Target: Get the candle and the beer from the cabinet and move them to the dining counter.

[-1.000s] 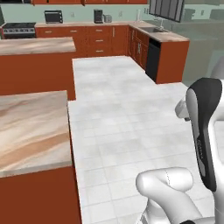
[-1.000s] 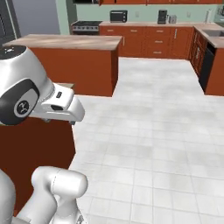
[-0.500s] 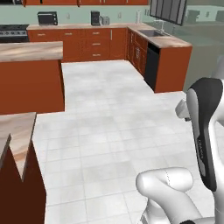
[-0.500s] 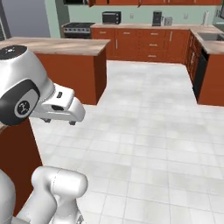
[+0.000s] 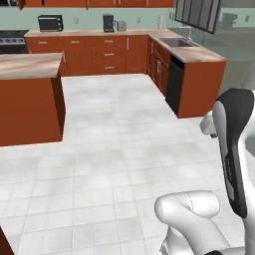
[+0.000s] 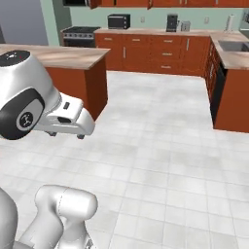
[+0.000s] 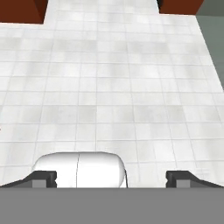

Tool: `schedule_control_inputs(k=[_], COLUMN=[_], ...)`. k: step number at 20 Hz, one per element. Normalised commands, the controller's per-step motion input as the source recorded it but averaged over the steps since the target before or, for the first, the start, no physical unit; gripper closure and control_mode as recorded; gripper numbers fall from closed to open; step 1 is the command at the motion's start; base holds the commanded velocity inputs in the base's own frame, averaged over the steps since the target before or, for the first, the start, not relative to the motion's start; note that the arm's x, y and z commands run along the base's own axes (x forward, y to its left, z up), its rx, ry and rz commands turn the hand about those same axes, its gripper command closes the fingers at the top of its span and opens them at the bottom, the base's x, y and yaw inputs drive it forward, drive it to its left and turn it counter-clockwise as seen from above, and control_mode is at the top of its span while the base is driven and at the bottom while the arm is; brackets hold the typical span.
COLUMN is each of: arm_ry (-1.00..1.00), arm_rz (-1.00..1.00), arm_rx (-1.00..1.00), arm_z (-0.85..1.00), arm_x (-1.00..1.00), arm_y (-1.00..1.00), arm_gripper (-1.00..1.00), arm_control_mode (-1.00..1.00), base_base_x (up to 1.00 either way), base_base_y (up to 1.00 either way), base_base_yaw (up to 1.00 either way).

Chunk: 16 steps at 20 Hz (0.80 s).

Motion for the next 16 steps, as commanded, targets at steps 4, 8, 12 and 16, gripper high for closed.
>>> schedule_control_inputs(k=[4,8,12,16], arm_ry=[0.0,0.0,0.0,0.0], arm_rz=[0.0,0.0,0.0,0.0], arm_rx=[0.0,0.0,0.0,0.0], arm_z=[0.0,0.0,0.0,0.0], arm_x=[0.0,0.0,0.0,0.0], arm_y=[0.0,0.0,0.0,0.0], arm_gripper=[-1.0,-1.0,-1.0,-1.0], arm_control_mode=[1.0,1.0,1.0,1.0], base_base_x=[1.0,1.0,1.0,1.0], base_base_y=[-0.43,-0.34,-0.27,-0.54], base_base_yaw=[0.14,0.16,0.17,0.11])
